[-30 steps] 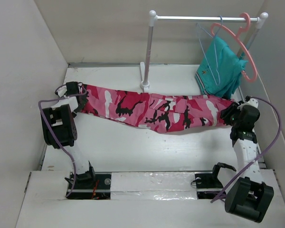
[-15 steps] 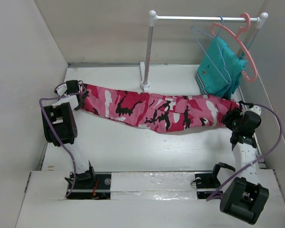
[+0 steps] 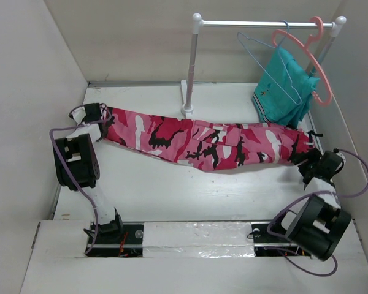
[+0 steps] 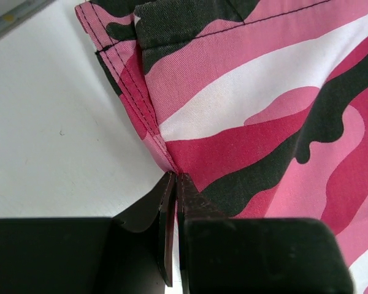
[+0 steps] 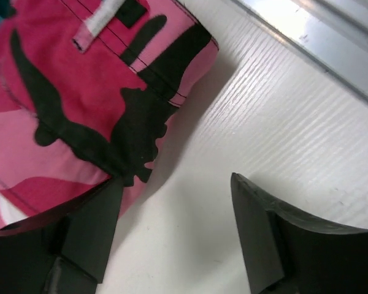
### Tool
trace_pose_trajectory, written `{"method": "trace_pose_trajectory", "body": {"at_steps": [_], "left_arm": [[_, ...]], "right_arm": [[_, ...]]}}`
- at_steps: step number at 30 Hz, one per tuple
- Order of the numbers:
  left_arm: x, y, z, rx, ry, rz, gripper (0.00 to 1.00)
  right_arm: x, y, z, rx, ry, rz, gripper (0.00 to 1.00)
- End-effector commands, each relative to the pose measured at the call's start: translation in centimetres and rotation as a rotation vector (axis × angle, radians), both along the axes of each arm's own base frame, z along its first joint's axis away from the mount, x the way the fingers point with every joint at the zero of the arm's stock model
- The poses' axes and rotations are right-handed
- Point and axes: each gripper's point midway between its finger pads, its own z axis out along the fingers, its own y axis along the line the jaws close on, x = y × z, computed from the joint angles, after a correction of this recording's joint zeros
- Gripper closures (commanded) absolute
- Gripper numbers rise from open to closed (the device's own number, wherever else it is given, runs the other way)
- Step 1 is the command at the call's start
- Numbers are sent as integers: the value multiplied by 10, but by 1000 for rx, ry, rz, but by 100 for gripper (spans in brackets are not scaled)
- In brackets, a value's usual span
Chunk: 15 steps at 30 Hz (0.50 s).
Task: Place the trousers on the hanger
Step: Fold the trousers at the center of the board.
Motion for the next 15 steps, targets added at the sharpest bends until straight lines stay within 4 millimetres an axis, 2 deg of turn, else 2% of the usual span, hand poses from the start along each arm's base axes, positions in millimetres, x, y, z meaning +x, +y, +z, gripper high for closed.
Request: {"method": "trace_pose_trajectory", "body": {"at_steps": [1,2,3,5,6,7,8,9,13,14,15], "left_arm": [[3,15,40,71,-80,23,100],[3,15,41,75,-79,18,100],[4,15,47,80,-92,16,100],[3,15,51,87,-98,10,100],[4,16,54,91,-102,9,100],[3,17,57,97,-108,11,100],[3,18,59,102,-111,13,100],[2,19,61,113,-106,16,100],[-1,26,77,146,-112,51,100],[0,28,85,152,-123,58,100],[-3,30,87,164,-112,73,100]], "right_arm": [[33,-10,21,25,-108,10,27],[41,-15,27,25,-130,10,28],[48,-10,16,52,-106,23,30],[59,-13,16,49,-123,5,41],[65,-14,15,51,-118,0,50],[67,-13,2,77,-86,-8,62],[70,-14,-1,84,-87,-6,76],[70,-13,-3,92,-82,-4,100],[55,-22,17,22,-94,-52,100],[48,-22,36,-12,-111,-67,100],[44,-25,46,-36,-118,-85,100]]}}
